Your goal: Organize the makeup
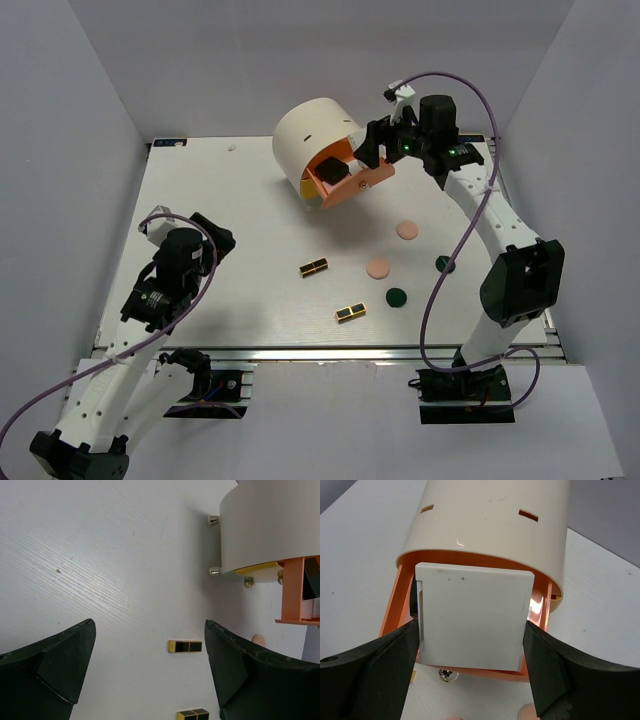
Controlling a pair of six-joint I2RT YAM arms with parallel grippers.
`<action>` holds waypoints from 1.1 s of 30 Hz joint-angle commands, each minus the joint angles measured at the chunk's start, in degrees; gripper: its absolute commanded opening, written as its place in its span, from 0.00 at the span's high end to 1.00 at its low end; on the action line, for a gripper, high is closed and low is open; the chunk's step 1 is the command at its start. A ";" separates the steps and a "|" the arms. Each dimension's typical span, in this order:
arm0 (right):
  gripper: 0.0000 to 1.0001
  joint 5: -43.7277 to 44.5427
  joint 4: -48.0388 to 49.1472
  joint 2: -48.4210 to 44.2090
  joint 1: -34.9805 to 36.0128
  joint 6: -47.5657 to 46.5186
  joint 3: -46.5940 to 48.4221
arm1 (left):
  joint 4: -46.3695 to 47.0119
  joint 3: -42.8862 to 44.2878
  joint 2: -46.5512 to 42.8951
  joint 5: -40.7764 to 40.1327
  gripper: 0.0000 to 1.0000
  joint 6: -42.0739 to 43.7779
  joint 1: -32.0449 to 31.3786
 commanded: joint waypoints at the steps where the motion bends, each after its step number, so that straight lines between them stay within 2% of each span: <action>1: 0.72 -1.36 3.21 0.57 0.77 0.02 0.03 | 0.75 -0.16 -0.30 0.32 0.02 0.43 -0.06; 7: 0.55 -1.01 3.29 0.93 1.82 -0.95 -0.58 | 0.75 -0.25 -0.30 0.23 0.02 0.44 0.03; 10: 0.41 -0.66 3.29 1.10 1.82 -1.30 -0.85 | 0.49 -0.34 -0.74 0.14 0.02 0.35 -0.06; 12: 0.39 -0.22 3.38 1.19 1.91 -1.47 -0.93 | 0.49 -0.51 -0.91 0.14 0.02 0.26 -0.06; 15: 0.25 -0.22 3.56 1.19 1.82 -1.65 -0.93 | 0.31 -0.51 -1.09 0.06 0.02 0.17 0.03; 19: 0.19 0.04 3.73 1.45 1.82 -2.00 -0.76 | 0.14 -0.34 -1.18 -0.03 0.02 0.17 -0.06; 21: 0.10 -0.04 3.65 1.46 1.91 -2.18 -0.67 | 0.14 -0.34 -1.27 -0.03 0.02 0.26 -0.06; 30: 0.11 -1.19 3.38 1.02 1.82 -2.35 0.55 | -0.04 -0.16 -1.44 -0.21 0.02 0.17 -0.06; 33: 0.11 -5.29 4.08 -0.64 1.65 -4.89 1.96 | -0.30 0.01 -1.44 -0.47 0.02 0.26 0.03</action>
